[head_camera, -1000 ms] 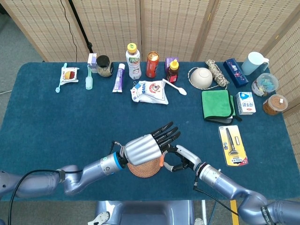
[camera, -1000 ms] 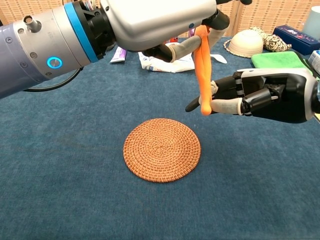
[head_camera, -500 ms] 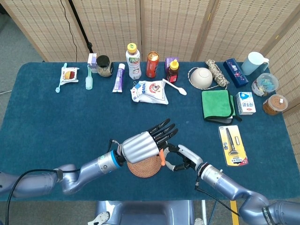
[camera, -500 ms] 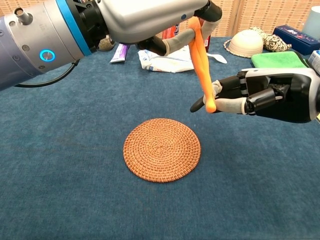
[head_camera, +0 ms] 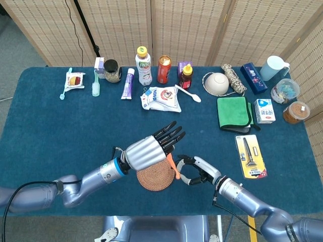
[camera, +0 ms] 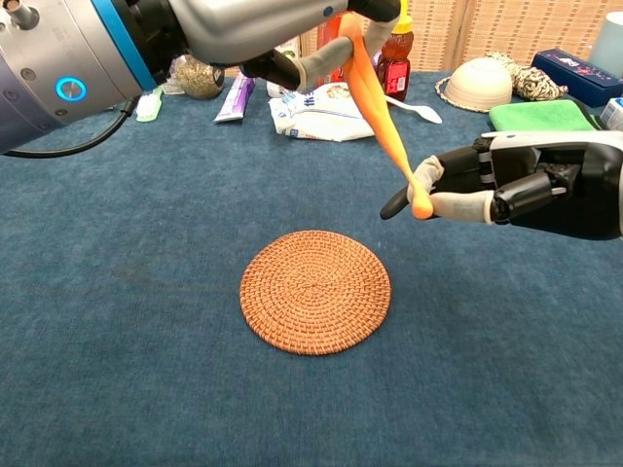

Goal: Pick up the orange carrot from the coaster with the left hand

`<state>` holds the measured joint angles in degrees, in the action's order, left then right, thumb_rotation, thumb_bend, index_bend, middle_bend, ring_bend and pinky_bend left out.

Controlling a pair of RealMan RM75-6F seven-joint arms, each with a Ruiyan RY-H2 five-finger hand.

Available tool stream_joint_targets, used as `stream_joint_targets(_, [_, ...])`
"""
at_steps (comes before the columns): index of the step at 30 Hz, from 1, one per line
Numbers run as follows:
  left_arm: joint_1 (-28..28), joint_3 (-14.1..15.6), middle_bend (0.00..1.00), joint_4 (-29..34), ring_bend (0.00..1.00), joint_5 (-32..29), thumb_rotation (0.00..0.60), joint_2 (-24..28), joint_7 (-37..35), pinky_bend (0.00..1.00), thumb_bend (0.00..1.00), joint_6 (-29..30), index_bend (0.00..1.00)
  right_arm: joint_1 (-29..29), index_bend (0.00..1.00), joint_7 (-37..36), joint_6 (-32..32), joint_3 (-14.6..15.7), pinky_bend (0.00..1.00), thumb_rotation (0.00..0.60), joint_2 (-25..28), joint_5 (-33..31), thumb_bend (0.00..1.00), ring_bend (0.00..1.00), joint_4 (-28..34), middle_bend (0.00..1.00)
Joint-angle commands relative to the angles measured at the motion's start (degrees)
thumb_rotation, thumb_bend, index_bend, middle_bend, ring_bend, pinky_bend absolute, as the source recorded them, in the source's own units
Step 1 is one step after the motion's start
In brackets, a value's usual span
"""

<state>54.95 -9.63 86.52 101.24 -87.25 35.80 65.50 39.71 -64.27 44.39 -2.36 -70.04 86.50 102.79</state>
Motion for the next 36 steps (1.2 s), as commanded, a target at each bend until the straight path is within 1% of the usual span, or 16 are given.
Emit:
stream_joint_targets(1, [-0.2, -0.2, 0.13, 0.0, 0.01, -0.2, 0.6, 0.4, 0.0, 0.0, 0.58, 0.3, 0.68, -0.1, 0.74, 0.0, 0.2, 0.1, 0.0, 0.6, 0.1, 0.1, 0.51, 0.04, 0.0, 0.31])
stream_joint_targets(24, [-5.7, -0.5, 0.13, -2.1, 0.01, -2.0, 0.6, 8.8, -5.9, 0.0, 0.58, 6.8, 0.68, -0.9, 0.74, -1.3, 1.3, 1.9, 0.0, 0.6, 1.8, 1.0, 0.51, 0.05, -0.1, 0.32])
stream_joint_targets(36, [-7.5, 0.1, 0.13, -3.0, 0.01, -1.7, 0.6, 12.5, -5.9, 0.0, 0.58, 7.6, 0.68, -1.2, 0.74, -1.9, 2.0, 2.5, 0.0, 0.6, 2.6, 1.8, 0.51, 0.05, 0.1, 0.32])
